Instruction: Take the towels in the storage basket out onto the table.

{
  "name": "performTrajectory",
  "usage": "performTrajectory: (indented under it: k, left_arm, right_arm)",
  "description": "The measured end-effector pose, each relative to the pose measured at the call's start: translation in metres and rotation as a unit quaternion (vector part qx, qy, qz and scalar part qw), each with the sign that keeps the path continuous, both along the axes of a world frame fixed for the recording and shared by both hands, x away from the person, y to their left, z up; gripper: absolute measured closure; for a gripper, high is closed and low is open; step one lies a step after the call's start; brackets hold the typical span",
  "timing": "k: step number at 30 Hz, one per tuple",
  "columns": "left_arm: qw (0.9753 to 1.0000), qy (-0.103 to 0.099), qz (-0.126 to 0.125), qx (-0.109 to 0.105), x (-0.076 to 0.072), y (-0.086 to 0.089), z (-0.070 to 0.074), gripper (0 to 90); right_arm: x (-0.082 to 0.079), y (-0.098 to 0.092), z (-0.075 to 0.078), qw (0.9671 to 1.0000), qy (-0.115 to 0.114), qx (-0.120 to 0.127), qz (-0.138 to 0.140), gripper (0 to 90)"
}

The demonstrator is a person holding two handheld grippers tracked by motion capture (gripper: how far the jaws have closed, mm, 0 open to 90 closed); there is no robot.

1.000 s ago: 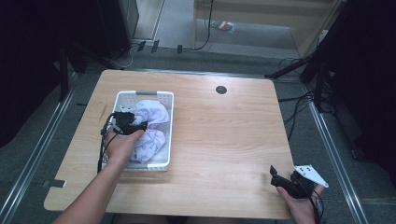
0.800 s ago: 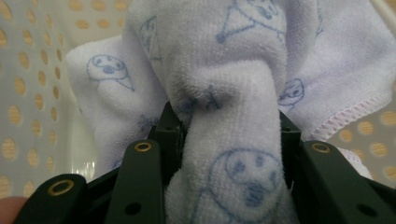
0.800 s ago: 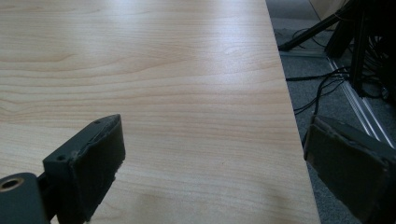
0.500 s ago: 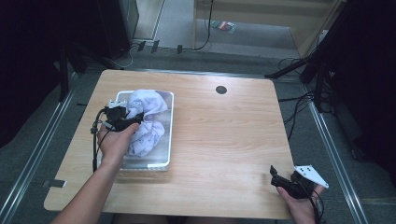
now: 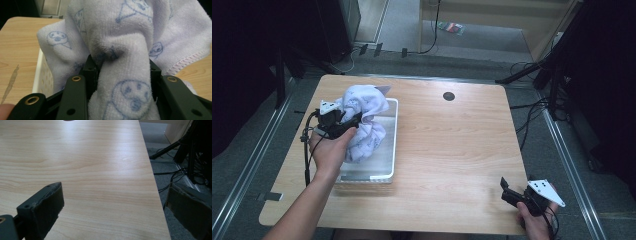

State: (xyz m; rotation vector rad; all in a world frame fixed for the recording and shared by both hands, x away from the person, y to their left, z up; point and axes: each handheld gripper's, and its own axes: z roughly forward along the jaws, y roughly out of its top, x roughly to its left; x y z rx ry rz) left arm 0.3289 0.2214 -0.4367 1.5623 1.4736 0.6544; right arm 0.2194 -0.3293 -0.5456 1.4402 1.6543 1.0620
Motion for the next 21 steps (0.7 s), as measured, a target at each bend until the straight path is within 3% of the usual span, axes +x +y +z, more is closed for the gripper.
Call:
performTrajectory:
  k: [3, 8, 21]
  left_arm:
    - [0.9999, -0.007, 0.000, -0.009, -0.002, -0.002, 0.006, 58.2]
    - [0.9998, -0.021, -0.003, -0.003, -0.005, -0.006, 0.016, 58.3]
    - [0.9985, -0.041, -0.036, 0.000, -0.005, -0.037, 0.037, 58.2]
  right_arm:
    - [-0.001, -0.002, 0.000, 0.9998, -0.010, 0.013, -0.004, 2.3]
    - [-0.004, -0.004, 0.000, 0.9993, -0.028, 0.018, -0.015, 5.5]
    - [-0.004, -0.004, 0.000, 0.9993, -0.026, 0.022, -0.018, 5.5]
